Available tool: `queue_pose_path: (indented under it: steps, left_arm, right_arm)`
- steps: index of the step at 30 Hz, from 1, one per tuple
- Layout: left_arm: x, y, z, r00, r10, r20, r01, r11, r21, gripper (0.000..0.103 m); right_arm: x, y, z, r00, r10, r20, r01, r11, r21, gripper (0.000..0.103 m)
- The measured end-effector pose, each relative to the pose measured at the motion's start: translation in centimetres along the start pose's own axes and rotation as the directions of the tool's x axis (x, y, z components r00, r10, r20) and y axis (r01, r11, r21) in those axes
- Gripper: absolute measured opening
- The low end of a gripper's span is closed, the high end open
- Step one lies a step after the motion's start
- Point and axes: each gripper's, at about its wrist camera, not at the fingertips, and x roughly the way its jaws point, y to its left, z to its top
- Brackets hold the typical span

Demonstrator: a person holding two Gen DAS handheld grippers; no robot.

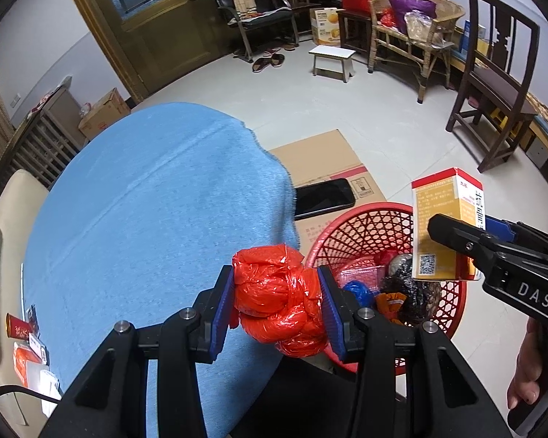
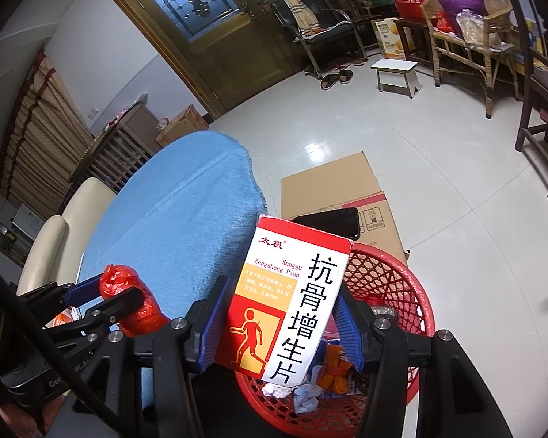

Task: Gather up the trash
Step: 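Carry the medicine box and red bag over the red wastebasket with both grippers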

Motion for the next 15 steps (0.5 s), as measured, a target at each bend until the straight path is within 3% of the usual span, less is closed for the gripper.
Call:
queue_pose_path:
  steps: [8, 15]
  left_arm:
    - [0.6, -1.3, 0.0, 0.999, -0.030, -0.013, 0.030, 0.999, 0.028, 0.047]
    - [1.6, -2.2, -0.5, 0.987, -0.152, -0.049, 0.153, 0.988, 0.016, 0.047]
  right_arm:
    - [0.3, -1.3, -0.1, 1.000, -0.013, -0.015, 0.014, 1.000, 0.024, 0.058]
    - [1.0, -2.5, -0.3, 0.999, -0.026, -0.040, 0.028, 0.998, 0.052, 0.058]
